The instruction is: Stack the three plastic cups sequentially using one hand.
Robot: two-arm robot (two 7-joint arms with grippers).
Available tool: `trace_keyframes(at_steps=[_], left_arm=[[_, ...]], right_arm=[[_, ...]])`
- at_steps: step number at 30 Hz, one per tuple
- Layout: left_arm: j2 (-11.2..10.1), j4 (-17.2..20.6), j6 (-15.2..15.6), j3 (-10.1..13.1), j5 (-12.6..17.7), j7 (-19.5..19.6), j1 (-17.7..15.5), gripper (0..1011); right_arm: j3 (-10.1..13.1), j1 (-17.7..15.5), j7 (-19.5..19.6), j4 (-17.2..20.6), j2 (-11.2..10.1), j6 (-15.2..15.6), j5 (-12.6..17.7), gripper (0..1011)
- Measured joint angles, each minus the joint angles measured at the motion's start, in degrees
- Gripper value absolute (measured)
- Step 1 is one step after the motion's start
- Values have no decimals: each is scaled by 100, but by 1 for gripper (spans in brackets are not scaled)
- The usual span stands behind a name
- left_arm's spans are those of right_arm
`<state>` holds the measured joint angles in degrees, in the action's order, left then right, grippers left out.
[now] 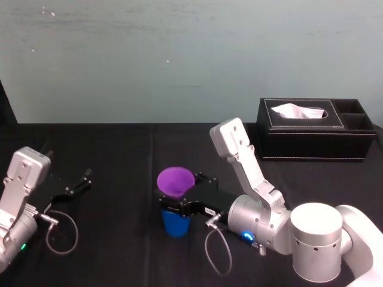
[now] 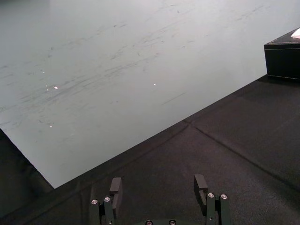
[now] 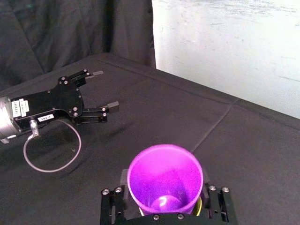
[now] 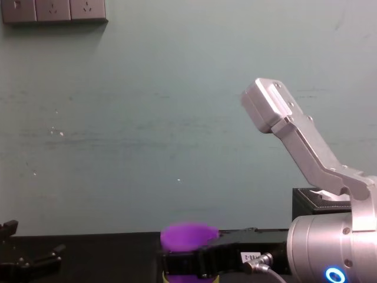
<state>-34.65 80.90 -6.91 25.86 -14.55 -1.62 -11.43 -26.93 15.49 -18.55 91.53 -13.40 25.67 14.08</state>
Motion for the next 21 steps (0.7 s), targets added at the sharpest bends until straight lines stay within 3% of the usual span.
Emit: trace_keyframes(at_steps=[7,18,21], left_arm=[[0,0,0,0,0,0,0,1000],[0,0,0,0,0,0,0,1000],[0,0,0,0,0,0,0,1000]], right_arm=[[4,-3,-3,3,0,4,-2,1003],[6,-6,-5,10,0,9,-7,1002],[45,-45,6,45,4,-123,-7,1003]])
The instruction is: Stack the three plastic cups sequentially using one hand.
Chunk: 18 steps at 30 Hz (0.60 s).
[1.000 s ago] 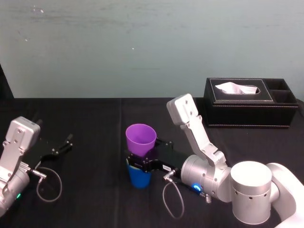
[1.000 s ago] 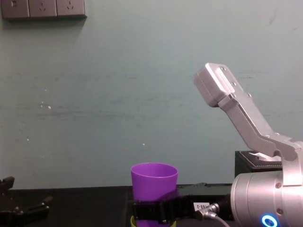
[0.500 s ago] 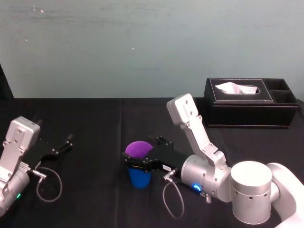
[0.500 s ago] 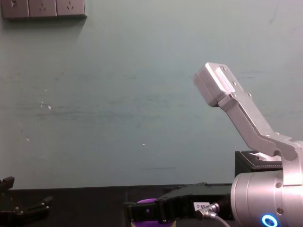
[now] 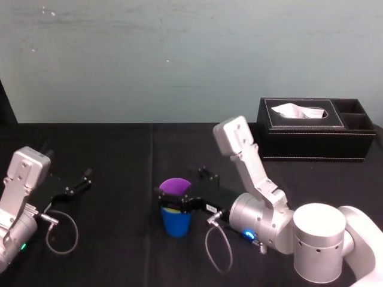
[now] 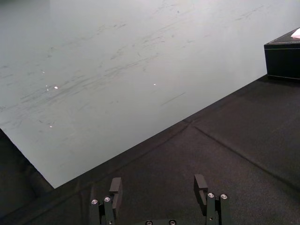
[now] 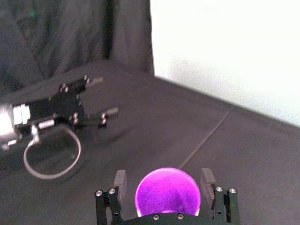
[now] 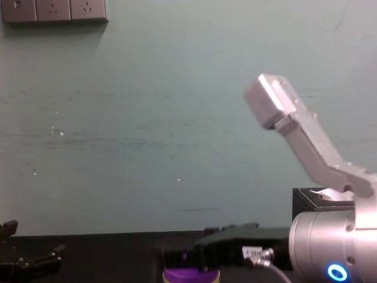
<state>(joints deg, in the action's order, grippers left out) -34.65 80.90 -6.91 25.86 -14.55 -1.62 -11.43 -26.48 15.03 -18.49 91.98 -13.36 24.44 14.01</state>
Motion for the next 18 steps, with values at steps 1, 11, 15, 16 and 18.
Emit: trace_keyframes(at_steps=[1,11,15,16,18], left_arm=[[0,0,0,0,0,0,0,1000],[0,0,0,0,0,0,0,1000],[0,0,0,0,0,0,0,1000],[0,0,0,0,0,0,0,1000],[0,0,0,0,0,0,0,1000]], right_arm=[[42,-33,51,32,11,-116,1,1003],[529,-363,855,171,277,-719,-112,1003],[725,-491,1396,111,445,-873,-342,1003],[762,-517,1495,82,481,-913,-393,1003],[834,-578,1767,-42,570,-1020,-554,1003]])
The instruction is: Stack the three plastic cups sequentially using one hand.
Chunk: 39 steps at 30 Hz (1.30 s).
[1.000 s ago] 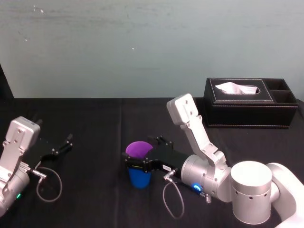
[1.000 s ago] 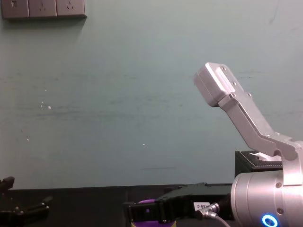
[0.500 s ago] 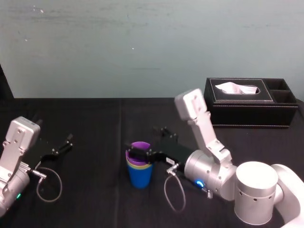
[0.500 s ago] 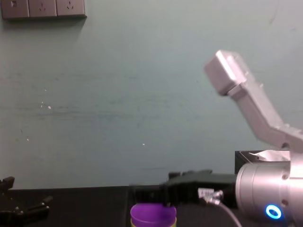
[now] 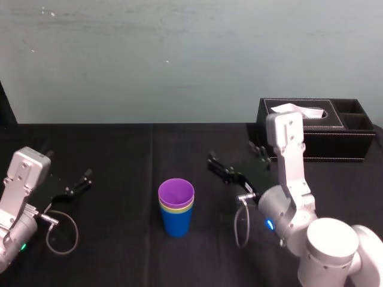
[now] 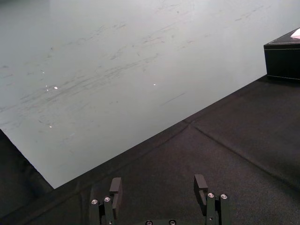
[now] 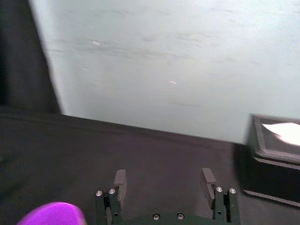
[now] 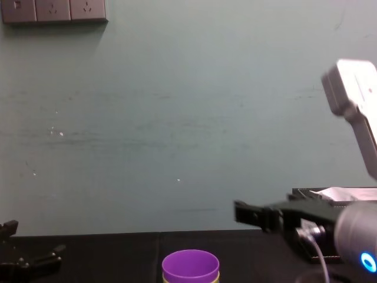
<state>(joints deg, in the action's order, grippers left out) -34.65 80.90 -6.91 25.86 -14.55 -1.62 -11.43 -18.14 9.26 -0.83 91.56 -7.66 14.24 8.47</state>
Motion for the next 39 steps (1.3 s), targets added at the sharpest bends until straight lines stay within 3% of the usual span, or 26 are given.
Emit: trace_keyframes(at_steps=[7,16,39], left_arm=[[0,0,0,1,0,0,0,1000],[0,0,0,0,0,0,0,1000],[0,0,0,0,0,0,0,1000]], right_arm=[[53,-35,433,-564,182,-135,-379,1002],[48,22,627,-1146,335,-280,-706,1003],[48,29,626,-1184,341,-310,-742,1003]])
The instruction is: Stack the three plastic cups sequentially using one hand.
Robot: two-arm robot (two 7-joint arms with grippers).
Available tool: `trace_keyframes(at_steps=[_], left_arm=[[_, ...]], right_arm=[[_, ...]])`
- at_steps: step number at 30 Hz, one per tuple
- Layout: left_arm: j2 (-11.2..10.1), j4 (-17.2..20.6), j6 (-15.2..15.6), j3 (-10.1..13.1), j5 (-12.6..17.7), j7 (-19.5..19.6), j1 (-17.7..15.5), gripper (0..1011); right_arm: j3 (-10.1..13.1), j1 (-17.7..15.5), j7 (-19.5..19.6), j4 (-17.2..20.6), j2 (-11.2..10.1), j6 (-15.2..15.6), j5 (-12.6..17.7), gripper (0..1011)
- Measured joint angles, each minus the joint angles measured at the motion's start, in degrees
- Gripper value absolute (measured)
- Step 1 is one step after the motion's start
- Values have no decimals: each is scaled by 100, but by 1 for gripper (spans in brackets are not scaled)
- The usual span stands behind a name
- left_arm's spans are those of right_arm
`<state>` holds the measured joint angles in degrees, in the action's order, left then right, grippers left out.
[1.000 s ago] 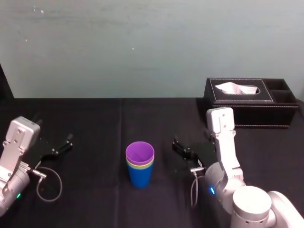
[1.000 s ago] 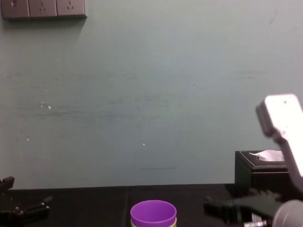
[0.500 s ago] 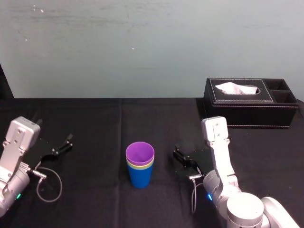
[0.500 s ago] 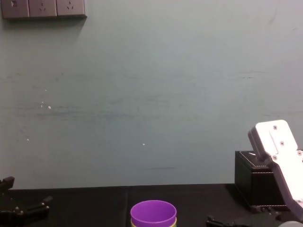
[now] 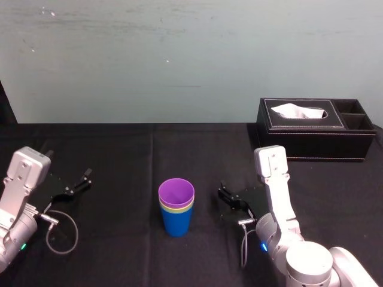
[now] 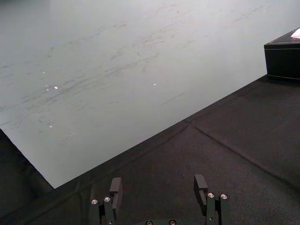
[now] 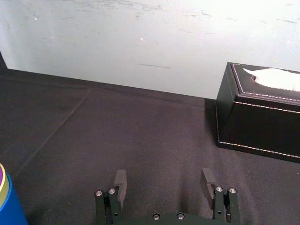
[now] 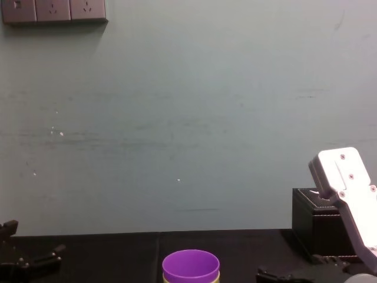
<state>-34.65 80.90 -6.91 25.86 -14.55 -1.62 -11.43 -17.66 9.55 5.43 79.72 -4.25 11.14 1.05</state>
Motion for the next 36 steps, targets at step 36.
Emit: trace_keyframes(at_steps=[36], left_arm=[[0,0,0,0,0,0,0,1000]], right_arm=[[0,0,1,13,-2,10,14,1003]])
